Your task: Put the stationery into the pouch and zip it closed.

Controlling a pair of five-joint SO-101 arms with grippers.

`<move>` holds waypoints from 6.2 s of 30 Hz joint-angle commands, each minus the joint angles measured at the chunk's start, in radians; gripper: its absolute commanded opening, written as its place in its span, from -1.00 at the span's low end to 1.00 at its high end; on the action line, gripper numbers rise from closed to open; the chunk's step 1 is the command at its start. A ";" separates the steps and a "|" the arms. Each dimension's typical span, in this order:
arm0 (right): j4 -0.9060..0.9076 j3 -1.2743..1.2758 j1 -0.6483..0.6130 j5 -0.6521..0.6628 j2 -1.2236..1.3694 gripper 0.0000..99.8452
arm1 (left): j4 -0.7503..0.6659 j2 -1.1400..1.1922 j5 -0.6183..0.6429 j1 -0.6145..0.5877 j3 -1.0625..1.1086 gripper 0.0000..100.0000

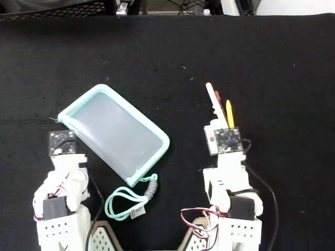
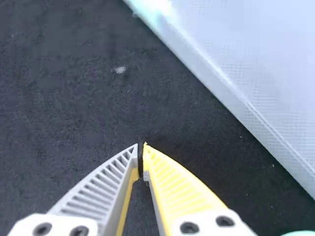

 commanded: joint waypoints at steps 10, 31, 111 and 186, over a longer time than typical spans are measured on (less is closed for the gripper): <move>0.003 0.002 -0.002 -0.009 -0.044 -0.97 | 0.008 0.002 0.006 0.013 0.015 -0.94; 0.003 0.002 -0.002 -0.008 -0.044 -0.97 | 0.008 0.002 0.008 0.036 0.015 -0.94; -0.123 -0.007 0.000 -0.015 -0.045 -0.97 | -0.247 0.868 0.057 0.033 -0.526 -0.56; -0.115 -1.050 -0.924 0.091 1.658 -0.41 | -0.752 0.974 -0.018 -0.077 -0.262 -0.56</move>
